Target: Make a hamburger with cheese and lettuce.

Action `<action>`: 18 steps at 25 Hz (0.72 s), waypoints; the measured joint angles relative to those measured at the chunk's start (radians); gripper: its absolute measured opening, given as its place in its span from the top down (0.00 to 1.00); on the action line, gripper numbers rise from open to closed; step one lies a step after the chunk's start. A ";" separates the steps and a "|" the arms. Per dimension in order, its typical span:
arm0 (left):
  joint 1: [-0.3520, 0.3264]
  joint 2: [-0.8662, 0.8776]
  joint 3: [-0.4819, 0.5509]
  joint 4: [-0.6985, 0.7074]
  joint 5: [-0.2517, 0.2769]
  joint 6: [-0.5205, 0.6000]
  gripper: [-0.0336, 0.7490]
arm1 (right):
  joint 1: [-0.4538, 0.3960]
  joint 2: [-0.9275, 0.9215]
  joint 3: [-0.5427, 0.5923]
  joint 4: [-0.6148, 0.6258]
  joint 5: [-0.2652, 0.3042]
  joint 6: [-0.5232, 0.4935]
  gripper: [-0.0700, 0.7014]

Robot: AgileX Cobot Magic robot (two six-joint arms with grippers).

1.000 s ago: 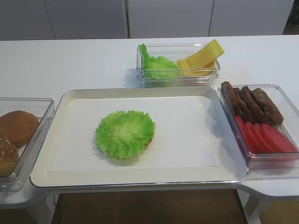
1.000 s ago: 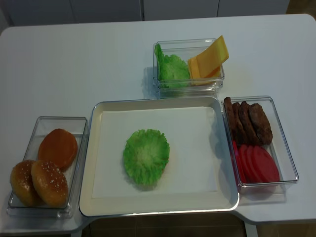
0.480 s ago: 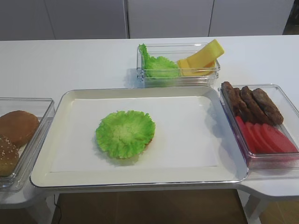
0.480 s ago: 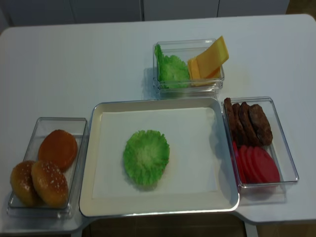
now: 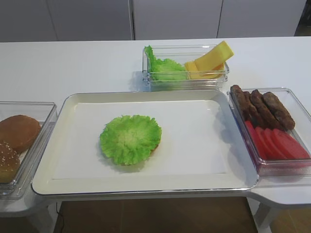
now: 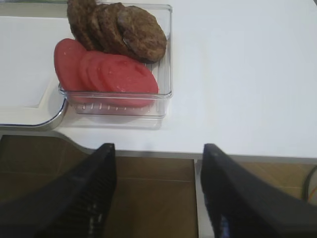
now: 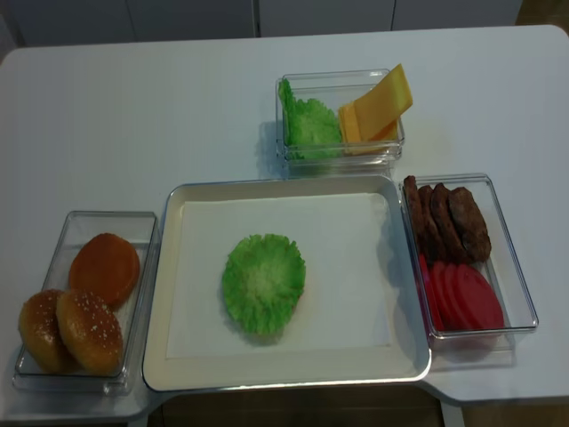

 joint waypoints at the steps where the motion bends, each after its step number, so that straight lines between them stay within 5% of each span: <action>1: 0.000 0.000 0.000 0.000 0.000 0.000 0.42 | 0.000 0.000 0.005 -0.005 0.000 0.000 0.35; 18: 0.000 0.000 0.000 0.000 0.000 0.000 0.42 | -0.001 0.000 0.007 0.005 0.000 -0.010 0.35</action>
